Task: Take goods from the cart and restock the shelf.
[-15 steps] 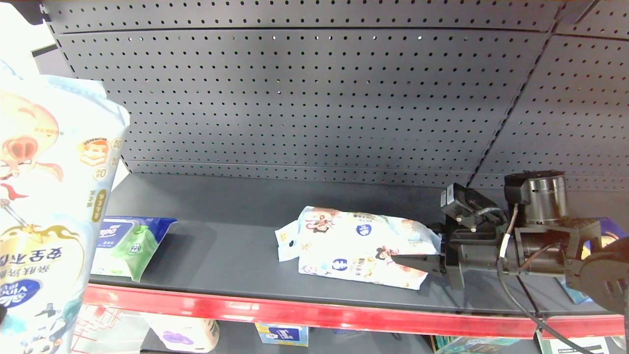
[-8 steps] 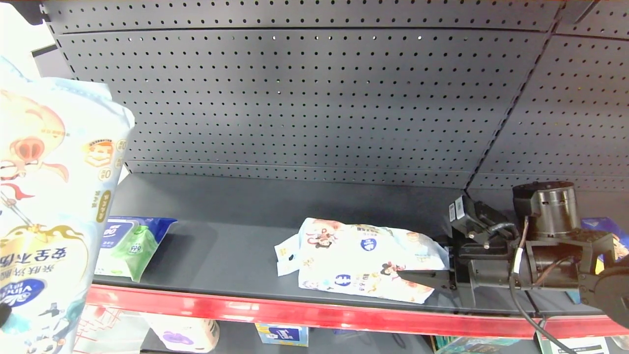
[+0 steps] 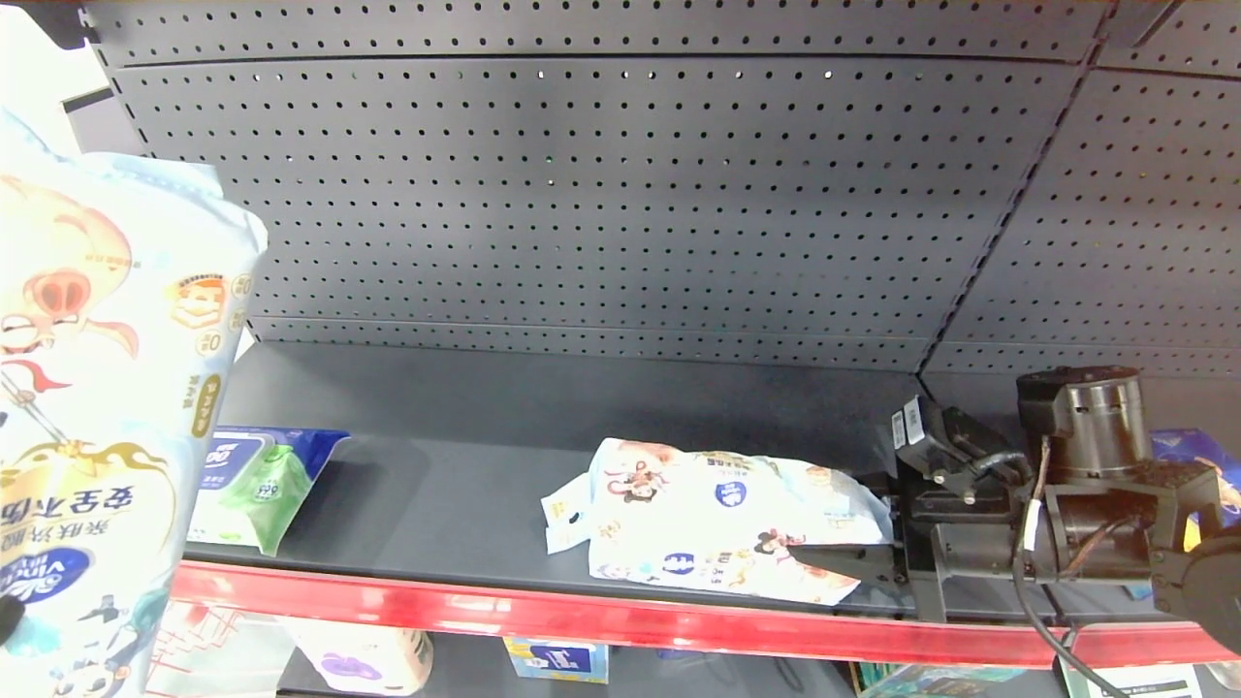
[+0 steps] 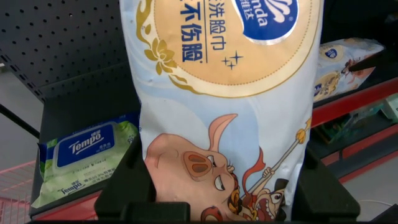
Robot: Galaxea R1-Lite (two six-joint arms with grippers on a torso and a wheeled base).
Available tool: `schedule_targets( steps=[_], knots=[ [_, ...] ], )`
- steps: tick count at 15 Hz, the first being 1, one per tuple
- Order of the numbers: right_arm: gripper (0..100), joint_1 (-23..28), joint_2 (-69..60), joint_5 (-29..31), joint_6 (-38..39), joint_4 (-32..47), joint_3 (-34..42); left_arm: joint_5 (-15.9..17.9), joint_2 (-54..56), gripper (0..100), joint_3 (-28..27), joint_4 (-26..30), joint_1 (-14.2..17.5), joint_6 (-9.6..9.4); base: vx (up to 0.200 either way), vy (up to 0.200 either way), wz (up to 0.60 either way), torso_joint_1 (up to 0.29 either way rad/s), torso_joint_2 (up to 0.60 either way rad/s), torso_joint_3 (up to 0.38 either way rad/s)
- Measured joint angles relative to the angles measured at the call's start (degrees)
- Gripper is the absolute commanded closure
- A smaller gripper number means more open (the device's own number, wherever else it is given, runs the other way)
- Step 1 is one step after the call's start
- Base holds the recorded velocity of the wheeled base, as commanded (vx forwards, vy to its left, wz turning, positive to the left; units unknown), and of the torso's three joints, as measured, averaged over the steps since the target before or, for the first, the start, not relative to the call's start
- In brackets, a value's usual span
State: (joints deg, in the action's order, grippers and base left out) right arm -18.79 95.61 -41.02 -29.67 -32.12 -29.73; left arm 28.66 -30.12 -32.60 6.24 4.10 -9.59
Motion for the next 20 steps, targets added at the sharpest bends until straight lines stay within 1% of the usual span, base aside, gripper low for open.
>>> schedule_targets(
  steps=[7,10,13,14,20],
  knots=[
    [100,-0.04,-0.02,-1.15,-0.22,0.07,0.24,-0.01,0.05,100,0.0,0.0,0.01,0.02,0.0,0.0,0.0,0.0,0.0,0.0],
    [100,-0.06,0.01,-1.91,-2.16,-0.09,1.16,0.0,0.15,100,0.0,0.0,0.01,0.0,0.0,0.0,0.0,0.0,0.0,0.0],
    [100,0.0,0.15,-1.73,-2.35,-0.11,1.4,0.0,0.2,100,0.0,0.0,0.01,0.02,0.0,0.0,0.0,0.0,0.0,0.0],
    [0,0.0,0.17,-1.76,-2.38,-0.11,1.43,-0.01,0.2,100,0.0,-0.01,0.01,0.02,0.0,0.0,0.0,0.0,0.0,0.0],
    [0,1.16,-0.51,-0.33,-2.24,0.02,0.93,0.05,0.02,100,0.0,0.0,0.06,0.02,0.0,0.0,0.0,0.0,0.0,0.0]
  ],
)
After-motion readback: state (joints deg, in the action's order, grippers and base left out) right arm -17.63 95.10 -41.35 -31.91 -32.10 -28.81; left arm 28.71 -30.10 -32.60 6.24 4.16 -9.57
